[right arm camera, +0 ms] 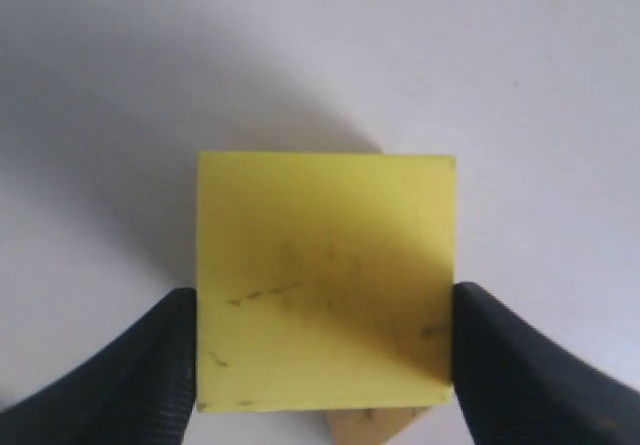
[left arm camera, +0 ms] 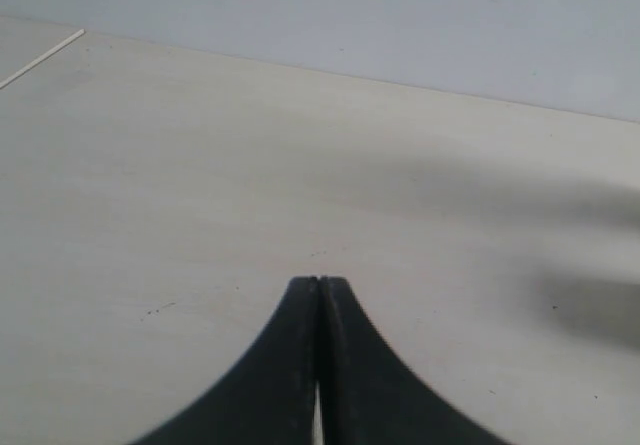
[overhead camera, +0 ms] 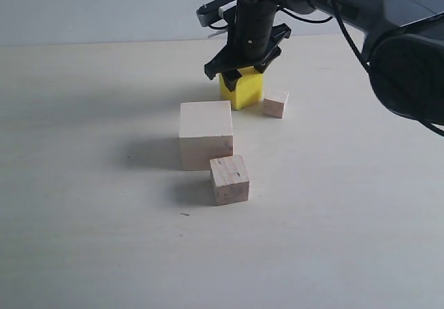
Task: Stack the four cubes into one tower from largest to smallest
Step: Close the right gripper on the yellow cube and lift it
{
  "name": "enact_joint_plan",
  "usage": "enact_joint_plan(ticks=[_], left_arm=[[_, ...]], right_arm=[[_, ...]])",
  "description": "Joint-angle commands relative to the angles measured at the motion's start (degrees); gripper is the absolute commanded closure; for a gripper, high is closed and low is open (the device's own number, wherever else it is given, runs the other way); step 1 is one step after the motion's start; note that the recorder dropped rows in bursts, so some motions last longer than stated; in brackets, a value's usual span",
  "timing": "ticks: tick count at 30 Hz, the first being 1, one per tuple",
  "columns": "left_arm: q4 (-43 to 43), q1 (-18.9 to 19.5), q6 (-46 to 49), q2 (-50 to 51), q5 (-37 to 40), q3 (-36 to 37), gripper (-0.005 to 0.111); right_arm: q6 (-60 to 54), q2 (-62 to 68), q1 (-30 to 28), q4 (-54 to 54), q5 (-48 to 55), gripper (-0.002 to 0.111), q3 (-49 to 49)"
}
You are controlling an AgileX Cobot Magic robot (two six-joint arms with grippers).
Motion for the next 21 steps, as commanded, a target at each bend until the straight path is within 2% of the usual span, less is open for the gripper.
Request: enact_joint_plan(ticks=[1, 8, 10, 14, 18, 21], left_arm=[[0.08, -0.37, -0.02, -0.36, -0.33, 0.15, 0.107], [0.08, -0.37, -0.02, -0.36, -0.33, 0.15, 0.107], [0.08, -0.37, -0.02, -0.36, -0.33, 0.15, 0.107], [0.08, -0.37, -0.02, -0.36, -0.33, 0.15, 0.107], [0.08, -0.37, -0.02, -0.36, -0.33, 0.15, 0.107], [0.08, -0.37, -0.02, -0.36, -0.33, 0.15, 0.107]], right_arm=[[0.16, -0.87, 0.02, -0.64, 4.40, 0.108, 0.27], [0.16, 0.05, 0.02, -0.64, 3.91, 0.108, 0.27], [0.16, 0.31, 0.02, -0.64, 4.16, 0.104, 0.27], [0.16, 0.55, 0.02, -0.64, 4.04, 0.080, 0.27], [0.16, 0.55, 0.02, -0.53, 3.91, 0.049, 0.27], [0.16, 0.55, 0.02, -0.08, 3.34, 0.041, 0.27]])
